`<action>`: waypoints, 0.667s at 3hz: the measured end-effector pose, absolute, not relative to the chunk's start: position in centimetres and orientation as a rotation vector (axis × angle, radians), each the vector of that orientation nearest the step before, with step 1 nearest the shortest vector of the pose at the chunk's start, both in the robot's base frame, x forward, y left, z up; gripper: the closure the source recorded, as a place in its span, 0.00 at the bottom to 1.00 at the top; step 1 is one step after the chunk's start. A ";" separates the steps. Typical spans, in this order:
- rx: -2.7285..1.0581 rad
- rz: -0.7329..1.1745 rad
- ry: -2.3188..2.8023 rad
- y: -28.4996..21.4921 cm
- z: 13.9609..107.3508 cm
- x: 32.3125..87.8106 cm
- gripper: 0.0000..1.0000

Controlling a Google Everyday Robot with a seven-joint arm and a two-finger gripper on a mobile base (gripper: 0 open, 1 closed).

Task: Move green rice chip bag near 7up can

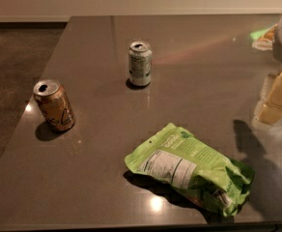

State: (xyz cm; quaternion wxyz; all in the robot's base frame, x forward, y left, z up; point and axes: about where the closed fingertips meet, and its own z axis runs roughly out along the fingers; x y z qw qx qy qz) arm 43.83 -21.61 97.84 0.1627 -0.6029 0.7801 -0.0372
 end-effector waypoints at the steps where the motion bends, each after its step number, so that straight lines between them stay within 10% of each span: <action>1: -1.720 -0.106 2.225 -21.6 97.8 43.8 0.00; 2: -1.719 -0.047 2.248 -20.3 96.8 43.2 0.00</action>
Offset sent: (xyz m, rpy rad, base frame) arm -0.0163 0.0309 -0.0297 0.0589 0.1182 -0.0082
